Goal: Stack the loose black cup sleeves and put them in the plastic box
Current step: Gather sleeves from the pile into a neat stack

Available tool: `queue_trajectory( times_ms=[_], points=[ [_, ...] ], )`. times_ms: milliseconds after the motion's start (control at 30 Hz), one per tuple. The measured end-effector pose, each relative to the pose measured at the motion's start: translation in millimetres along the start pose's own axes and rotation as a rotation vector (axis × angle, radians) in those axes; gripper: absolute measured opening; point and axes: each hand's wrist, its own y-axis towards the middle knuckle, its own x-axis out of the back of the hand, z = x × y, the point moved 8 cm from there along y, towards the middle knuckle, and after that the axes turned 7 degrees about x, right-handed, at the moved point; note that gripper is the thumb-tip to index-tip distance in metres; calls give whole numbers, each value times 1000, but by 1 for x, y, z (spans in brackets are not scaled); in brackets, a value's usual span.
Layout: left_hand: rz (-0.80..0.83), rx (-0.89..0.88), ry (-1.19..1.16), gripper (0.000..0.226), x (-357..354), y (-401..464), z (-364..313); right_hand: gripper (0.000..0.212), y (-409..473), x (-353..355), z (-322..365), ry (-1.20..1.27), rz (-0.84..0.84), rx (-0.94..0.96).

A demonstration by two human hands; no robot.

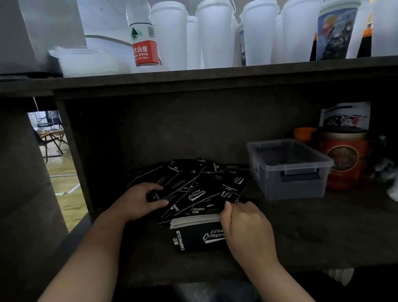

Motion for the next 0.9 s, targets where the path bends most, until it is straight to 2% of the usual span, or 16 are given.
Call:
queue_trajectory(
  times_ms=[67, 133, 200, 300, 333, 367, 400, 467, 533, 567, 633, 700, 767, 833, 900],
  points=[
    [-32, -7, 113, 40, 3, -2, 0, 44, 0, -1, 1, 16, 20, 10],
    [-154, -1, 154, 27, 14, -4, 0, 42, 0, -2, 2, 37, 42, 16],
    [-340, 19, 177, 22, 31, -12, -7, 40, 0, -3, 2, 67, 61, 2],
    [-759, -58, 37, 17, 69, -50, -32, 34, -1, -4, -1, 112, 117, -66],
    [-840, -123, -7, 16, 76, -66, -44, 37, -1, -4, -2, 123, 133, -98],
    [-853, -194, -30, 16, 76, -77, -55, 40, 0, -3, -3, 133, 143, -126],
    [-792, -260, -48, 15, 71, -86, -67, 44, 0, -2, -4, 142, 150, -145],
    [-488, -305, -118, 13, 43, -93, -80, 50, -1, -2, -2, 171, 158, -140],
    [-138, -264, -238, 20, 7, -102, -84, 50, -2, -5, -1, 190, 183, -127],
    [-25, -214, -359, 25, -6, -109, -85, 46, -3, -6, 0, 179, 199, -122],
    [98, -61, -581, 40, -23, -119, -80, 41, -3, -8, 1, 139, 207, -105],
    [181, 50, -574, 57, -31, -121, -78, 47, -3, -10, 0, 107, 199, -87],
    [156, 57, -537, 57, -22, -109, -81, 48, -3, -9, -1, 77, 177, -81],
    [-52, 19, -506, 37, 1, -80, -77, 46, -2, -10, -2, 77, 167, -84],
    [-281, 27, -289, 23, 17, -46, -69, 45, -2, -12, -2, 77, 165, -82]
  ],
)
